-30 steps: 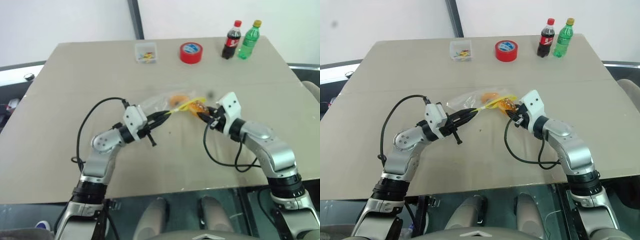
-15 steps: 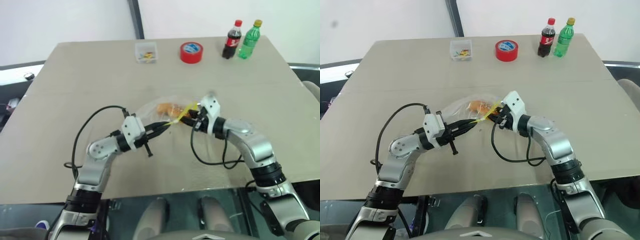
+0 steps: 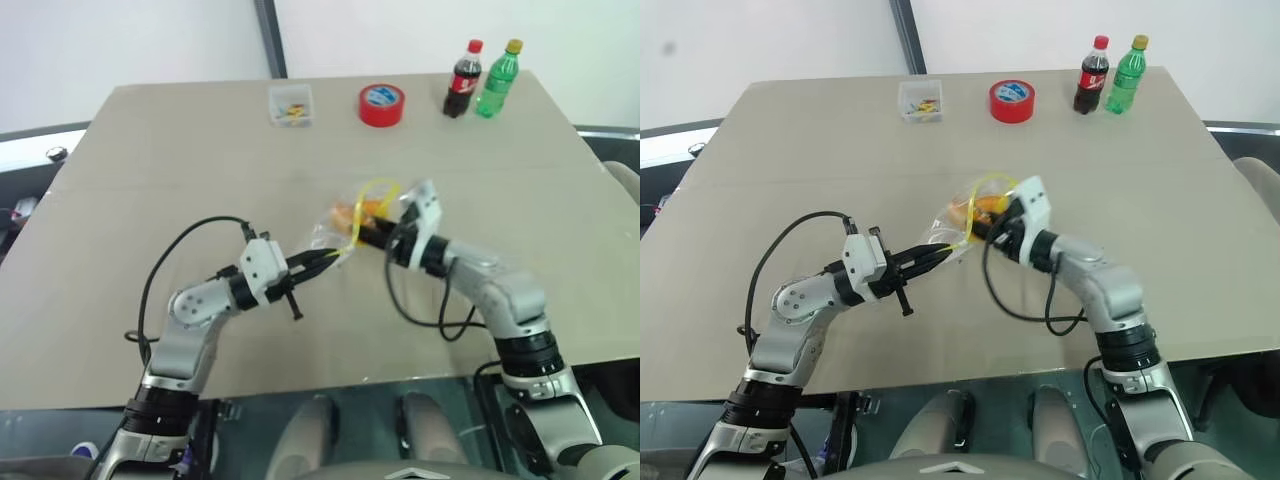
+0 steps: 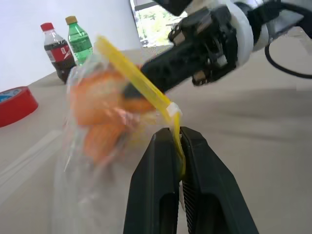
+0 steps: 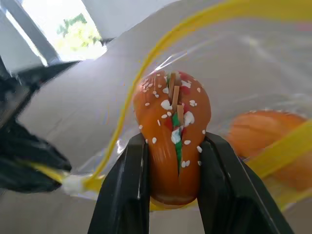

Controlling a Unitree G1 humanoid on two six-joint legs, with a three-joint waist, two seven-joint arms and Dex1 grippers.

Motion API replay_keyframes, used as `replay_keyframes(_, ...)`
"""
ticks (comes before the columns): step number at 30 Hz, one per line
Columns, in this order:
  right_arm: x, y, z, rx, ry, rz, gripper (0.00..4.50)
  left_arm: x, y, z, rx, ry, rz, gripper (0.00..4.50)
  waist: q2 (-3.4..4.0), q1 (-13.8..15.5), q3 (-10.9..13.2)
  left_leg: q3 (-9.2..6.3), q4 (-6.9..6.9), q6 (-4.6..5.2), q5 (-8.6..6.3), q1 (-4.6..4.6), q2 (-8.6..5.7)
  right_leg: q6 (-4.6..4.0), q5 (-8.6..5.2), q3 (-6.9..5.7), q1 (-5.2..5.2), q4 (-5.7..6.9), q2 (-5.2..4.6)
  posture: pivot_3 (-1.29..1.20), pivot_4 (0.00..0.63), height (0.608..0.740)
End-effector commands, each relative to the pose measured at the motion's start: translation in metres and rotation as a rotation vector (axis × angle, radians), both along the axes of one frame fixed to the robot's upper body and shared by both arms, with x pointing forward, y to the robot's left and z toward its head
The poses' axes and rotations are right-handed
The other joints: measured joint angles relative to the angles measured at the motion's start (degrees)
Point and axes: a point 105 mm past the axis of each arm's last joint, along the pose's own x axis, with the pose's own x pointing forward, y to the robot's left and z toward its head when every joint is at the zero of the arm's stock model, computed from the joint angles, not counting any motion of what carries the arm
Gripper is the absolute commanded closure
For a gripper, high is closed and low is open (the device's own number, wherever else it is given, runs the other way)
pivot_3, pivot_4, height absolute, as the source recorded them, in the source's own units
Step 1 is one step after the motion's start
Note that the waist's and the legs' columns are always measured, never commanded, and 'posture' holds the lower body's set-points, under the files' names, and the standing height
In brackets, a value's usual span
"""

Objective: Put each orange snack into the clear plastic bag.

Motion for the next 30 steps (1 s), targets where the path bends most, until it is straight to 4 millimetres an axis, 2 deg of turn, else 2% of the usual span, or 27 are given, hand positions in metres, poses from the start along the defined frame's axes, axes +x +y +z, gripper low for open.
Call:
replay_keyframes(1, -0.01, 0.003, 0.002, -0.15, -0.21, 0.084, 3.22, -0.002, 0.0, 0.011, -0.006, -0.043, -0.014, 4.5, -0.01, 0.1, 0.0, 0.0, 0.02, 0.0, 0.0, 0.0, -0.01, 0.0, 0.0, -0.01, 0.03, -0.03, -0.01, 0.0, 0.15, 0.736)
replay_keyframes(4, -0.004, 0.005, 0.005, -0.176, -0.29, 0.062, 3.22, -0.004, 0.001, 0.008, 0.008, -0.041, -0.018, 4.5, -0.01, -0.2, 0.0, -0.02, 0.01, 0.0, 0.0, 0.01, 0.01, 0.0, 0.0, -0.03, 0.03, -0.03, 0.01, 0.0, 0.15, 0.736)
replay_keyframes(8, 0.008, 0.007, 0.015, -0.135, -0.29, 0.028, 3.22, -0.005, 0.001, 0.008, 0.008, -0.042, -0.017, 4.5, 0.0, -0.4, 0.0, 0.0, -0.04, -0.02, 0.01, 0.06, 0.12, 0.0, 0.0, -0.02, 0.01, 0.01, 0.1, 0.0, 0.15, 0.736)
replay_keyframes(11, 0.011, 0.005, 0.016, -0.155, -0.32, 0.025, 2.34, 0.0, 0.004, 0.01, -0.019, -0.031, 0.02, 4.5, 0.0, -0.1, 0.0, -0.01, -0.03, -0.02, 0.01, 0.05, 0.1, 0.0, 0.0, -0.02, 0.02, 0.0, 0.08, 0.0, 0.15, 0.736)
replay_keyframes(14, 0.011, -0.01, 0.028, -0.179, -0.41, -0.038, 0.85, 0.009, 0.009, 0.016, -0.088, -0.004, 0.079, 4.5, -0.01, 0.2, 0.0, -0.04, -0.02, -0.01, 0.01, 0.02, 0.03, 0.0, 0.0, -0.03, 0.02, -0.03, 0.02, 0.0, 0.15, 0.736)
replay_keyframes(17, 0.0, -0.033, 0.04, -0.217, -0.489, -0.063, 0.85, 0.016, 0.014, 0.022, -0.14, 0.018, 0.113, 4.5, -0.01, 0.7, 0.0, -0.09, -0.01, -0.01, 0.0, -0.05, 0.0, 0.0, 0.0, -0.07, 0.02, -0.1, -0.01, 0.0, 0.15, 0.736)
replay_keyframes(21, -0.013, -0.058, 0.042, -0.315, -0.551, -0.086, 0.85, 0.023, 0.02, 0.028, -0.174, 0.036, 0.134, 4.5, -0.01, 0.9, 0.0, -0.05, -0.02, -0.02, 0.0, -0.03, 0.04, 0.0, 0.0, -0.07, 0.03, -0.11, 0.03, 0.0, 0.15, 0.736)
replay_keyframes(25, 0.007, -0.084, 0.026, -0.562, -0.646, -0.204, 0.85, 0.027, 0.021, 0.033, -0.188, 0.038, 0.12, 4.5, -0.02, 0.9, 0.0, -0.01, 0.0, -0.01, 0.0, -0.01, 0.02, 0.0, 0.0, -0.07, 0.05, -0.09, 0.04, 0.0, 0.15, 0.736)
replay_keyframes(30, 0.031, -0.085, 0.018, -0.649, -0.71, -0.237, 0.85, 0.028, 0.021, 0.035, -0.189, 0.037, 0.099, 4.5, -0.02, 0.8, 0.0, 0.05, 0.01, -0.1, 0.06, 0.06, 0.03, 0.0, 0.0, -0.04, 0.07, -0.06, 0.06, 0.0, 0.15, 0.736)
